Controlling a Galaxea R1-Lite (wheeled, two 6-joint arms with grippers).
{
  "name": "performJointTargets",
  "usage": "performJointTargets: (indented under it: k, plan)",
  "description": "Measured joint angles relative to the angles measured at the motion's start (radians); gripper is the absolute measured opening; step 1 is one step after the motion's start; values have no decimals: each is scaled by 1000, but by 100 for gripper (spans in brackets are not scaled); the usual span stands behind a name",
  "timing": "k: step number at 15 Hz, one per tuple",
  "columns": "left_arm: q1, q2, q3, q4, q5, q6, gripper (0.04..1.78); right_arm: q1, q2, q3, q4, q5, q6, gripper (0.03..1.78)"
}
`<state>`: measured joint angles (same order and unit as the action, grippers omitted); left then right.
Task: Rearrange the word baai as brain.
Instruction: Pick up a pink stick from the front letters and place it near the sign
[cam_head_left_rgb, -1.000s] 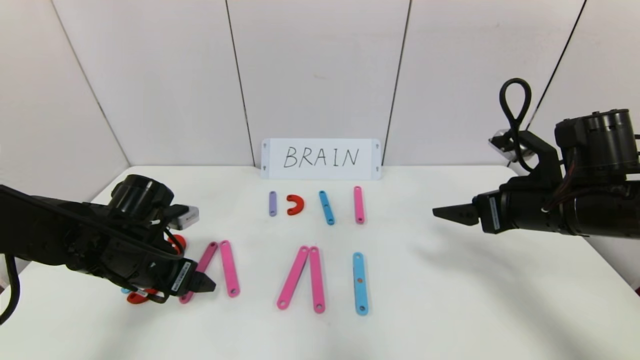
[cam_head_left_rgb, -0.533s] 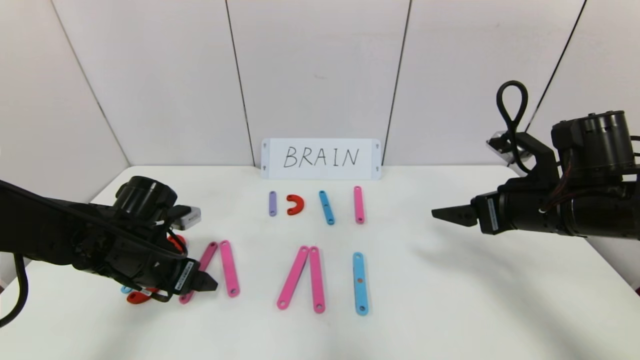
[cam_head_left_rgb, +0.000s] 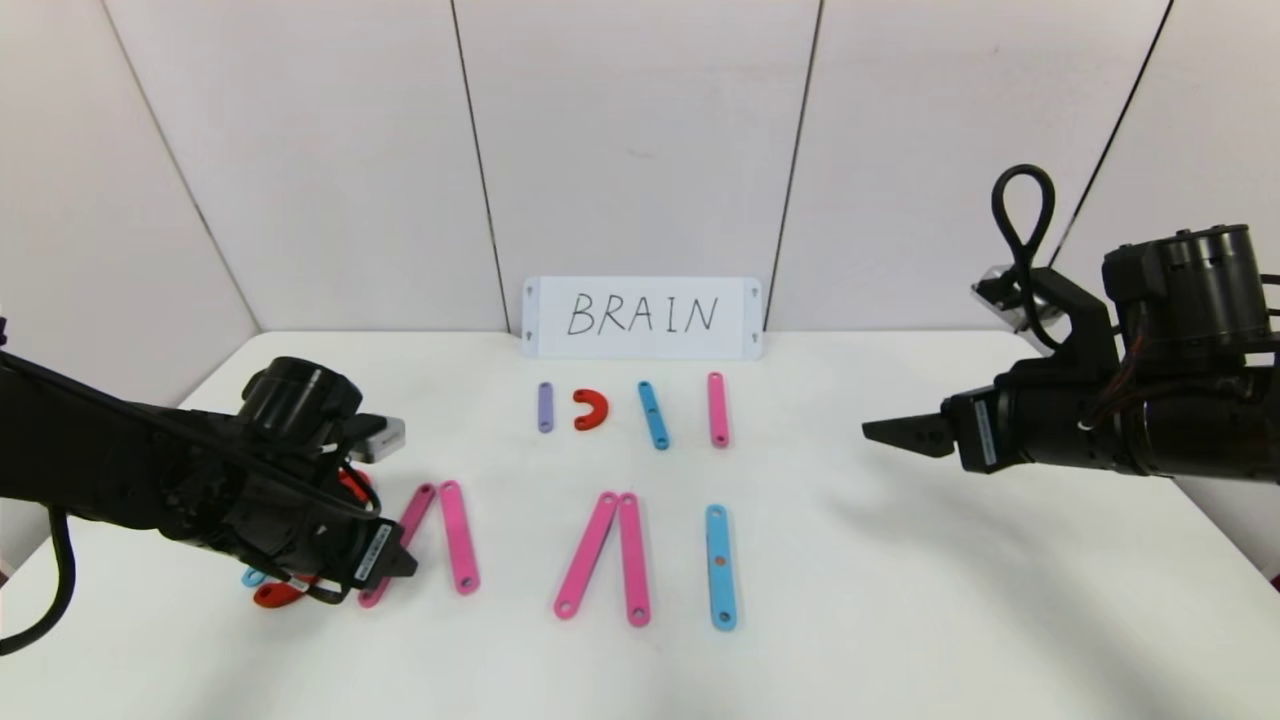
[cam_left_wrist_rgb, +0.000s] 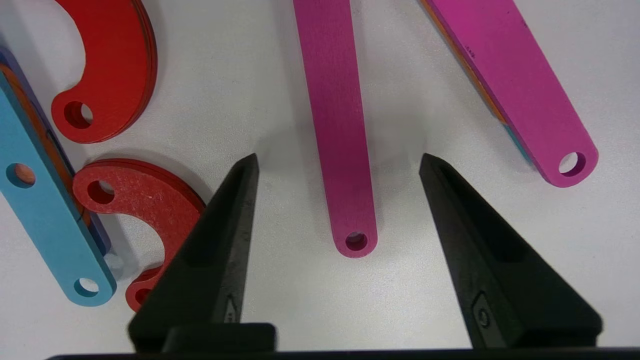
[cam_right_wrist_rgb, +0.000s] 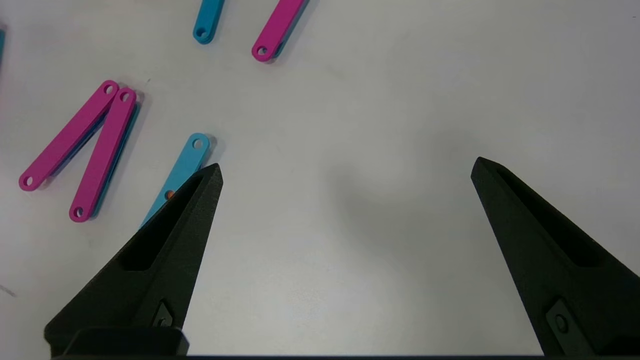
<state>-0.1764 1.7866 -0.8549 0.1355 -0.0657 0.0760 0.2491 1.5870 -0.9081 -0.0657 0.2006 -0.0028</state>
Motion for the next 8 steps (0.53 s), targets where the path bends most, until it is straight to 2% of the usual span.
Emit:
performJointTargets:
  k: [2,4,5,8]
  plan:
    - [-1,4,0,0,0,1,61,5,-4,4,0,0,-1,174]
    - [-1,5,0,0,0,0,34,6,-5,5,0,0,-1,174]
    - [-1,5,0,0,0,0,28,6,-6,5,0,0,-1,174]
    - [-1,5,1,1,0,0,27,8,-6,6,0,0,-3,174]
